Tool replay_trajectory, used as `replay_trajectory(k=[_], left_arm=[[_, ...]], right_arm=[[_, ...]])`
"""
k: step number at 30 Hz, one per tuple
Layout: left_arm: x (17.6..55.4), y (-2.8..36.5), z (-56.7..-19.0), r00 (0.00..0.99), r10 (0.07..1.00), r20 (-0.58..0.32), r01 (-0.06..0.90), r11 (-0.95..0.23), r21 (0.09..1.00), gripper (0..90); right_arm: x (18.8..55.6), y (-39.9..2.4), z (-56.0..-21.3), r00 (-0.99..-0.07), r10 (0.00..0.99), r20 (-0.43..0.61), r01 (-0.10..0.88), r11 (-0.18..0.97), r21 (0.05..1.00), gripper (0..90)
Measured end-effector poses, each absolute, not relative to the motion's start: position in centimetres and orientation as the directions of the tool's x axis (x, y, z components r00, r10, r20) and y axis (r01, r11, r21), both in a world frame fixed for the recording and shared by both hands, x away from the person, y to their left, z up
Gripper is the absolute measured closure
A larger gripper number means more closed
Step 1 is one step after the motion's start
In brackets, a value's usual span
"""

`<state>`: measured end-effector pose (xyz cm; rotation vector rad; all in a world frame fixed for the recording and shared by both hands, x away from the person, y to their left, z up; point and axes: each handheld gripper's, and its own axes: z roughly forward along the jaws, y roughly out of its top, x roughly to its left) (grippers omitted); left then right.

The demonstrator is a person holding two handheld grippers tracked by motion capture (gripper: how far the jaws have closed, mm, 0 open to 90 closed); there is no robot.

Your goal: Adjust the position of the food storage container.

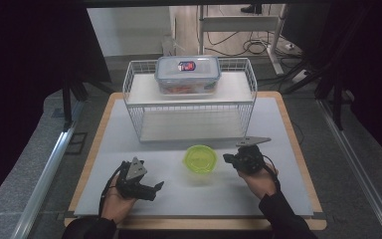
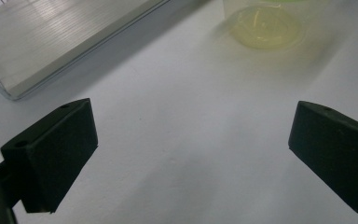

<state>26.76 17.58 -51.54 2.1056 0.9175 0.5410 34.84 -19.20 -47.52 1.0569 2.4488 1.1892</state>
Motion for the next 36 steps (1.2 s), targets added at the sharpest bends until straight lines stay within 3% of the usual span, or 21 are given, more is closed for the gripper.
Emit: replay_trajectory(k=[7,14,36], left_arm=[[26.8,17.5,-51.6,0.655,0.752,0.077,0.431,-0.455,0.779,1.2],[26.8,17.4,-51.6,0.655,0.751,0.076,0.433,-0.456,0.778,1.2],[26.9,17.3,-51.7,0.658,0.749,0.08,0.434,-0.464,0.772,1.3]], right_arm=[[31.6,-17.8,-47.2,-0.781,0.61,0.135,0.476,0.442,0.76,89.6],[30.9,-15.1,-48.2,-0.838,0.536,0.105,0.431,0.529,0.731,89.6],[32.9,-16.3,-47.7,-0.789,0.609,0.079,0.438,0.469,0.767,89.6]])
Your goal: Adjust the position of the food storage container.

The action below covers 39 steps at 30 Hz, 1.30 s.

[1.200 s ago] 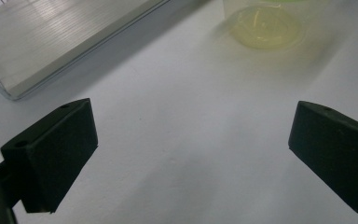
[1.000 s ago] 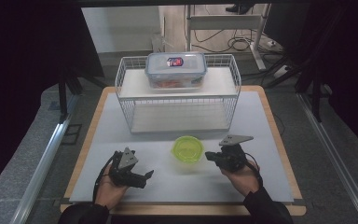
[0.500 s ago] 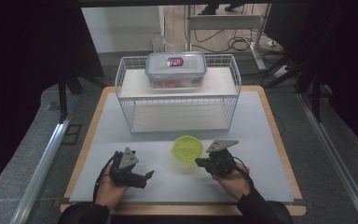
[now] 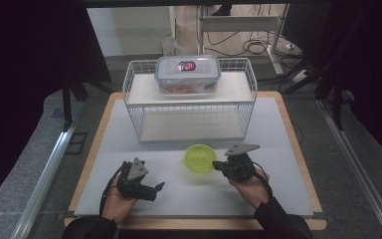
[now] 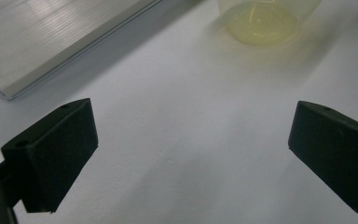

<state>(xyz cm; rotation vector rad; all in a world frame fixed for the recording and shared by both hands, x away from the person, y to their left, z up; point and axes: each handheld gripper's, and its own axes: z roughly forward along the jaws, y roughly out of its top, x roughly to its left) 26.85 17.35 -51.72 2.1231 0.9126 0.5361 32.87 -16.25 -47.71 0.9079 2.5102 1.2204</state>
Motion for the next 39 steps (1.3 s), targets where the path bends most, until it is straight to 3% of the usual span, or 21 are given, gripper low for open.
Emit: replay_trajectory(k=[19,27,33,39], left_arm=[[26.9,17.2,-51.8,0.659,0.748,0.075,0.437,-0.462,0.772,1.4],[26.9,17.3,-51.8,0.658,0.75,0.067,0.44,-0.455,0.775,1.5],[26.8,17.4,-51.6,0.656,0.752,0.064,0.442,-0.451,0.775,1.6],[26.8,17.6,-51.6,0.653,0.755,0.06,0.445,-0.447,0.776,1.9]], right_arm=[[38.2,-14.6,-48.2,-0.748,0.662,0.047,0.457,0.463,0.759,89.6],[38.2,-14.1,-48.0,-0.768,0.639,0.049,0.44,0.47,0.766,89.3],[37.4,-15.1,-47.5,-0.762,0.646,0.05,0.441,0.461,0.771,81.6],[36.3,-16.8,-47.1,-0.751,0.657,0.068,0.461,0.448,0.766,58.6]])
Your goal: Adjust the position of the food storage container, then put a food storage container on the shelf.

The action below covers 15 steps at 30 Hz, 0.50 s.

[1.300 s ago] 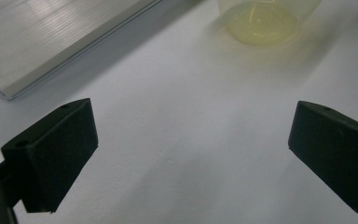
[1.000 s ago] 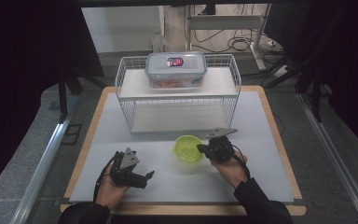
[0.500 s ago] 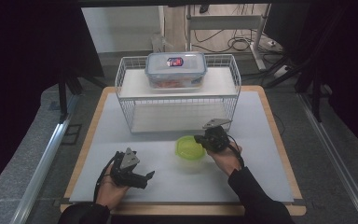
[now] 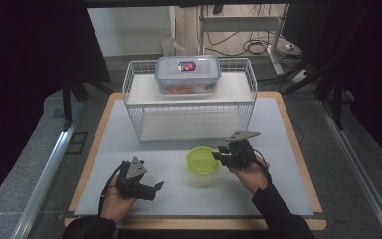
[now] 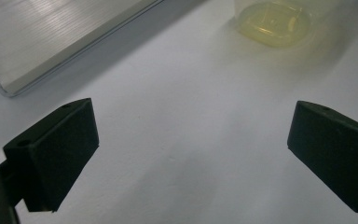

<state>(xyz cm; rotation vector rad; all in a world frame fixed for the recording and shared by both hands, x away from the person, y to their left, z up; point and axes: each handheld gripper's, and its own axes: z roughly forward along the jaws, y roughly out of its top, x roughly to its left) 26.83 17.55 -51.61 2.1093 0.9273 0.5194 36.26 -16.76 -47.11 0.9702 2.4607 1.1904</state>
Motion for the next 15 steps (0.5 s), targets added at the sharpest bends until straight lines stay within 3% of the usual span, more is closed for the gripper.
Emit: replay_trajectory(k=[9,15], left_arm=[[26.9,17.5,-51.7,0.655,0.753,0.065,0.442,-0.452,0.775,1.9],[26.9,17.5,-51.7,0.657,0.751,0.066,0.441,-0.454,0.774,1.9]], right_arm=[[35.2,-18.5,-47.2,-0.737,0.67,0.095,0.491,0.432,0.757,36.6],[35.1,-19.0,-47.2,-0.727,0.672,0.142,0.523,0.407,0.749,33.9]])
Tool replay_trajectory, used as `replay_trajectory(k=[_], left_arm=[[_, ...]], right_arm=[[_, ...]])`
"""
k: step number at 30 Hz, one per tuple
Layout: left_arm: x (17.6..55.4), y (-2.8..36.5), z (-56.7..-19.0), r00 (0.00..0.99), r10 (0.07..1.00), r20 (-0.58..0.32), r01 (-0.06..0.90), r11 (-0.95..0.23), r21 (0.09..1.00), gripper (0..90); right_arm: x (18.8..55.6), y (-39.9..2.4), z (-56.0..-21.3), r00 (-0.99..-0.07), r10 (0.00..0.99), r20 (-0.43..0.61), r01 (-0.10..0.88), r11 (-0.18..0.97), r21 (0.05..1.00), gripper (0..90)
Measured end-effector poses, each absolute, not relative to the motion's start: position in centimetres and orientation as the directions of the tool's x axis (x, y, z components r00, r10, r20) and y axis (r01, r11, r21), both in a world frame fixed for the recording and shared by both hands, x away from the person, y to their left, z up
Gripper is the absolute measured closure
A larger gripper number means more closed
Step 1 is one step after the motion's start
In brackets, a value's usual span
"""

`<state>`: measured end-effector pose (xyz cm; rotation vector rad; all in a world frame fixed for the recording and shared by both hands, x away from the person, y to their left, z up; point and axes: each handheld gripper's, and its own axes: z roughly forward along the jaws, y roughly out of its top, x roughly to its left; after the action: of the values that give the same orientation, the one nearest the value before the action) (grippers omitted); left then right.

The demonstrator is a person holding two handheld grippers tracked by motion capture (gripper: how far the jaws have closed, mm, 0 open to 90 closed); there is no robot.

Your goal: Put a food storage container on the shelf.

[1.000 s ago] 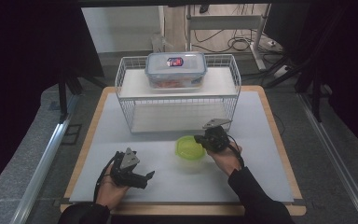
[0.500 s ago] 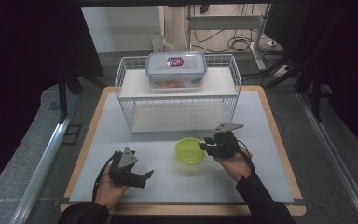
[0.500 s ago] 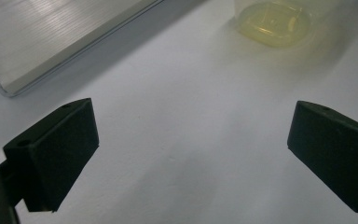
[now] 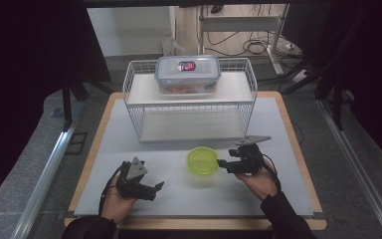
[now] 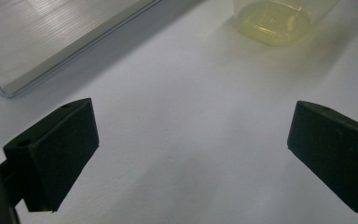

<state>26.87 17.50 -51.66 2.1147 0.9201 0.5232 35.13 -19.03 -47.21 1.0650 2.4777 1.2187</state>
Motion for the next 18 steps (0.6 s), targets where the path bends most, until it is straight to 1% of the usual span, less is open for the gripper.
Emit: replay_trajectory(k=[4,10,18], left_arm=[[26.9,17.5,-51.7,0.657,0.751,0.066,0.441,-0.455,0.774,1.9],[26.9,17.5,-51.7,0.659,0.749,0.069,0.44,-0.458,0.772,1.9],[26.9,17.4,-51.7,0.66,0.748,0.068,0.442,-0.459,0.771,2.0]], right_arm=[[35.2,-19.1,-47.4,-0.721,0.671,0.173,0.552,0.404,0.73,34.4],[35.4,-19.0,-47.7,-0.715,0.66,0.229,0.578,0.376,0.724,39.1],[36.4,-19.0,-48.6,-0.686,0.647,0.331,0.639,0.32,0.699,41.1]])
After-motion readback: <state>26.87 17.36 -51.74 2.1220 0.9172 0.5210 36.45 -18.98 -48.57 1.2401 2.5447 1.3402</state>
